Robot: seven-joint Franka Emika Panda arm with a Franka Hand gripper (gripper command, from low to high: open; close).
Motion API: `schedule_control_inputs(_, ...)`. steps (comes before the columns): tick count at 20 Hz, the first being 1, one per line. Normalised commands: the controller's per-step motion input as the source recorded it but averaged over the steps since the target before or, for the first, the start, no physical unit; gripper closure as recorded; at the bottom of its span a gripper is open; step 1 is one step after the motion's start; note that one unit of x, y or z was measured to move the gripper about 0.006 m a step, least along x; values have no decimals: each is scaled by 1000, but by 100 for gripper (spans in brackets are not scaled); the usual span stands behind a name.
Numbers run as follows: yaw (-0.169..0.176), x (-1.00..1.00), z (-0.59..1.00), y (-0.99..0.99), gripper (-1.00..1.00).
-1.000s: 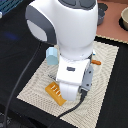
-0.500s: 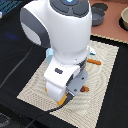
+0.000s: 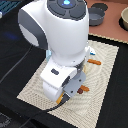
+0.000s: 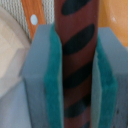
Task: Interact with the objects in diverse but meaningful ways.
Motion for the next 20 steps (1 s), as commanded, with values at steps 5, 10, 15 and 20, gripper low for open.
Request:
schedule_control_inputs(5, 0, -135, 0, 8, -100)
schedule_control_inputs(10, -5, -166, 187, -3, -100)
schedule_control_inputs(15, -28, -433, 254, -261, -100)
schedule_control_inputs(20, -63, -546, 9, -441, -100)
